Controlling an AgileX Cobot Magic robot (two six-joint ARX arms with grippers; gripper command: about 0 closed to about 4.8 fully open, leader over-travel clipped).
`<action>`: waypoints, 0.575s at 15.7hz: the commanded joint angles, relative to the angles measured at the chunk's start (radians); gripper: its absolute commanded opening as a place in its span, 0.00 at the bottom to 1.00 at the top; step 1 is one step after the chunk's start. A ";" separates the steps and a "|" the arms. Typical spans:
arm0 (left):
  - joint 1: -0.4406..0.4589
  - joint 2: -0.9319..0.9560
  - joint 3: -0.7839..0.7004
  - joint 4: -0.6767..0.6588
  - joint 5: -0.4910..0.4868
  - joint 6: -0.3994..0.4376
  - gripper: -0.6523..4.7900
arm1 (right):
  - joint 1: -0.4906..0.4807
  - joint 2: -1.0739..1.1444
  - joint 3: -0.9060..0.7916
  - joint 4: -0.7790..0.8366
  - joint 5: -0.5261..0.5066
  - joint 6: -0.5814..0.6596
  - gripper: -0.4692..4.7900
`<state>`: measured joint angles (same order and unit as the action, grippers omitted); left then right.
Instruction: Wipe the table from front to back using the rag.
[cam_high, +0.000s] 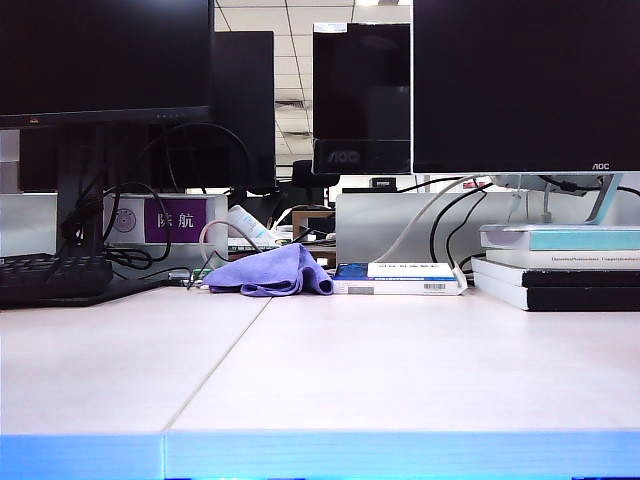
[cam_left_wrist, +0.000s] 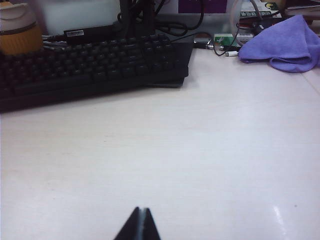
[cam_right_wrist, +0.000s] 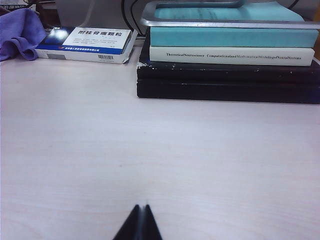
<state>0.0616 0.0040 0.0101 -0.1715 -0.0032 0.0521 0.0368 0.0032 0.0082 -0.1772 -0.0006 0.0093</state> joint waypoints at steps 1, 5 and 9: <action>0.002 -0.003 -0.003 -0.017 0.003 -0.001 0.11 | 0.000 -0.002 -0.007 0.002 -0.002 0.002 0.09; 0.002 -0.003 -0.003 -0.017 0.003 -0.001 0.11 | 0.000 -0.002 -0.006 0.010 -0.002 0.021 0.09; 0.002 -0.003 0.002 0.042 0.004 -0.073 0.11 | 0.000 -0.002 0.028 0.055 -0.002 0.099 0.09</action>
<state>0.0616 0.0040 0.0097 -0.1638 -0.0029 0.0223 0.0368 0.0032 0.0109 -0.1623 -0.0006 0.0795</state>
